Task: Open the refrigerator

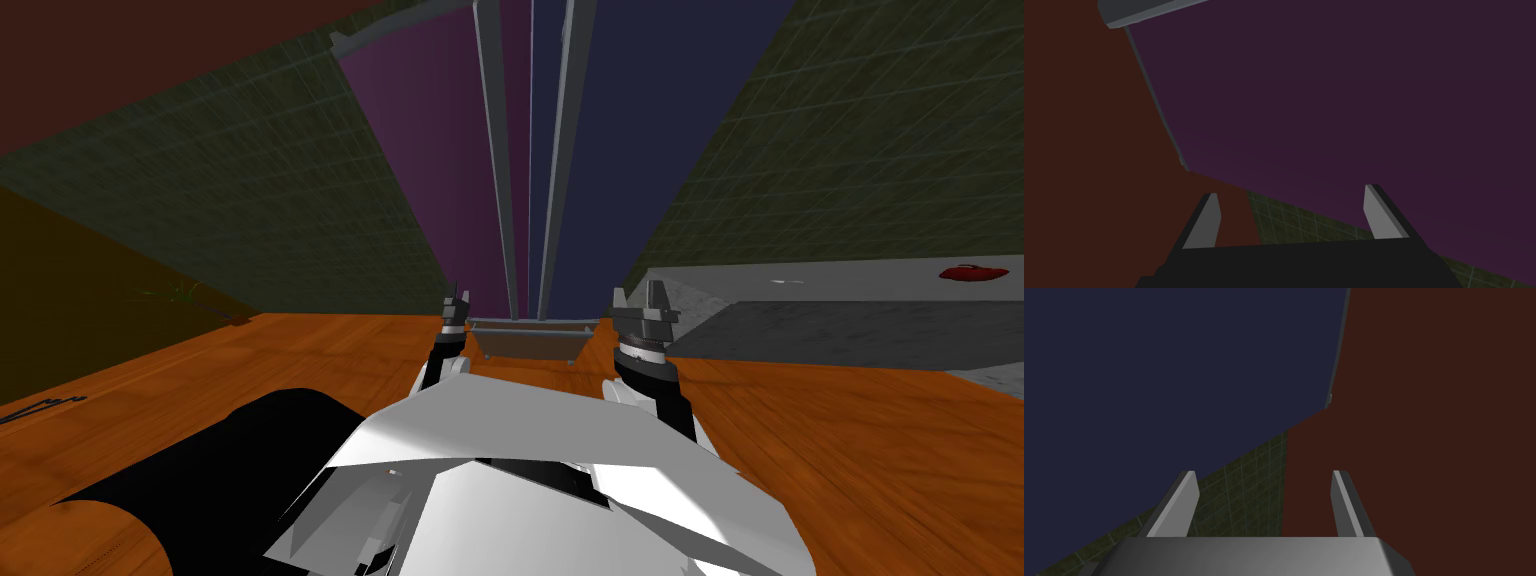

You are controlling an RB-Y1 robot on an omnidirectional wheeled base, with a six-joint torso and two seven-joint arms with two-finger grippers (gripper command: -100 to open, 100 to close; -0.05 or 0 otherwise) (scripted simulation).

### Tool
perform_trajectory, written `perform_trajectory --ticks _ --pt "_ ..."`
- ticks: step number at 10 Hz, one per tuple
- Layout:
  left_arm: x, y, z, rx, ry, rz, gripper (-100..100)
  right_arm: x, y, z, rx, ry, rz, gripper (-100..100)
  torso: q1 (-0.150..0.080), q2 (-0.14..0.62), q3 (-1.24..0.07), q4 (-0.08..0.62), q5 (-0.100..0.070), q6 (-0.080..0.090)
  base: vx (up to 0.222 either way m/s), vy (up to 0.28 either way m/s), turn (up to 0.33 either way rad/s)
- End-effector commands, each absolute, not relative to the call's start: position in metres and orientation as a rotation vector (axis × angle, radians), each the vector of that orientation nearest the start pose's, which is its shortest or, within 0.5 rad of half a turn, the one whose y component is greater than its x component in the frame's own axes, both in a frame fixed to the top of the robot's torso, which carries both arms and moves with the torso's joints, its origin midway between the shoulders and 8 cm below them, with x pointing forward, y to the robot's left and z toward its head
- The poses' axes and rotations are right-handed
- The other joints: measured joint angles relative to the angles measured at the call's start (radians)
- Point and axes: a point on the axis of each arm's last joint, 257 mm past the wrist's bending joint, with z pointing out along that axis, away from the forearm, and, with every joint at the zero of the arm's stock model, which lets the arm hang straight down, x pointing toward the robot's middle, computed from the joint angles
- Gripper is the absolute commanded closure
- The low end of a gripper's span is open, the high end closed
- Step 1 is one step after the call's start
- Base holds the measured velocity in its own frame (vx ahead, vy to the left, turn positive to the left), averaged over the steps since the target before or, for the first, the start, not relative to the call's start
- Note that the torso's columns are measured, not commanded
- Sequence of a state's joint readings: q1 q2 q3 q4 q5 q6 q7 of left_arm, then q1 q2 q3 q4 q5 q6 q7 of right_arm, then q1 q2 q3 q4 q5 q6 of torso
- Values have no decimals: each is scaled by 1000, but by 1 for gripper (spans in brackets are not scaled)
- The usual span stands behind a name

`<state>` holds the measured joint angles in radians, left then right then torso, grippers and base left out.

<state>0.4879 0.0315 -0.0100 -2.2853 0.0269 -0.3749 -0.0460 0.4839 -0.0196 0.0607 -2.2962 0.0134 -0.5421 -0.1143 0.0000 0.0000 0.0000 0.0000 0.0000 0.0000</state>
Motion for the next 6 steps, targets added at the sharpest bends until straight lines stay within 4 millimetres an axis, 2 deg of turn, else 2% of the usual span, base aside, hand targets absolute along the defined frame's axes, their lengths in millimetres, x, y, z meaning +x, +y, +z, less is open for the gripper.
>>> perform_trajectory --ticks 1,6 --pt "364 278 6 -722 711 -1266 0 337 -252 44 626 559 1486 0 0 40 -82 41 0 0 0 0 0" --pt "364 278 6 -722 710 -1266 0 337 -252 44 626 559 1486 0 0 396 -792 396 0 0 0 0 0"
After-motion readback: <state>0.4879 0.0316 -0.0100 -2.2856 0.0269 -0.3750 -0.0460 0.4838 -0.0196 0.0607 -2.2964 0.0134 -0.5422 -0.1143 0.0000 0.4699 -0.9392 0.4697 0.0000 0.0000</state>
